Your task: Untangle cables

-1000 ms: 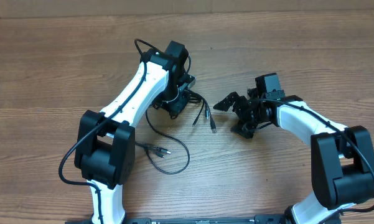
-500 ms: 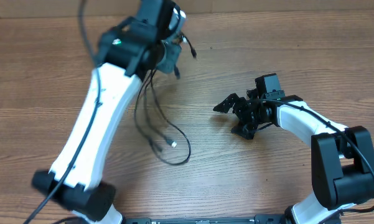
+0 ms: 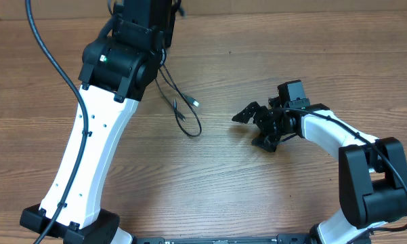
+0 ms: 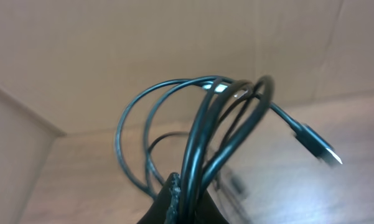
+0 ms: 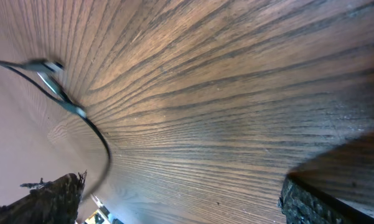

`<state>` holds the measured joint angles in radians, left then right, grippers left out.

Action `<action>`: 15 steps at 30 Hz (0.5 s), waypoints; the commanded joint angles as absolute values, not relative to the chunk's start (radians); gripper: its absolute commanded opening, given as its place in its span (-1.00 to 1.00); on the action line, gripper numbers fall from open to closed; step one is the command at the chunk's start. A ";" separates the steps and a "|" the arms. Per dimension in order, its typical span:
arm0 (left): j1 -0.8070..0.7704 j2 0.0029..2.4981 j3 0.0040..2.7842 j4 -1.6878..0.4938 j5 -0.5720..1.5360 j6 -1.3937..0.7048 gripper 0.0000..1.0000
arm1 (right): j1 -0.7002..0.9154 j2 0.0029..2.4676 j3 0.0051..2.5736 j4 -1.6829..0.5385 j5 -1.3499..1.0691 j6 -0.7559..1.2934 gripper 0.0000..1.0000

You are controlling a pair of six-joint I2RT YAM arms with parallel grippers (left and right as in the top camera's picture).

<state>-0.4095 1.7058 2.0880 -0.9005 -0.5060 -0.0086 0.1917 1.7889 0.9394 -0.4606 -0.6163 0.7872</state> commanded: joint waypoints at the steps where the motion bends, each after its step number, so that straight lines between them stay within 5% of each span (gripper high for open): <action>1: -0.404 1.700 2.108 -0.822 -0.320 -0.010 -0.92 | 0.194 1.784 0.948 -0.458 -0.562 0.776 1.00; 9: -0.404 1.715 2.107 -0.698 -0.089 -0.135 -0.92 | 0.194 1.784 0.948 -0.459 -0.562 0.775 1.00; 15: -0.403 1.745 2.107 -0.902 -0.318 -0.100 -0.92 | 0.194 1.784 0.948 -0.469 -0.562 0.752 1.00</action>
